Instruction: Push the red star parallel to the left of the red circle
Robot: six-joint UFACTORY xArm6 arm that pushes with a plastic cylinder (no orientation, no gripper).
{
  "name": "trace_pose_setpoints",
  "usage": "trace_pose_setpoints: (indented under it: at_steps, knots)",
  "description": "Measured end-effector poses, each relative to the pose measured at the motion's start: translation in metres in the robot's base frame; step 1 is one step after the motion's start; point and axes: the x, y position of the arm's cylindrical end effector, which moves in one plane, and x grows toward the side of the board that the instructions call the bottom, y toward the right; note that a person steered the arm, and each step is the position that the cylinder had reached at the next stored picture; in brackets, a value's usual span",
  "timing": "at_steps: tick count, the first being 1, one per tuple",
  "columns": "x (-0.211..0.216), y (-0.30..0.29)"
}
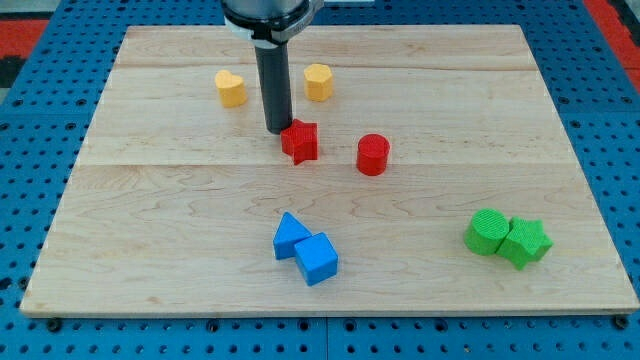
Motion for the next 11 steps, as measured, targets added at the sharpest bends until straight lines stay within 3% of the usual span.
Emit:
trace_pose_setpoints:
  at_steps: [1, 4, 6, 9, 10, 11]
  knots:
    - [-0.027, 0.001]
    - [-0.018, 0.026]
    - [0.017, 0.026]
    - [0.016, 0.019]
    - [-0.005, -0.057]
    - [0.018, -0.113]
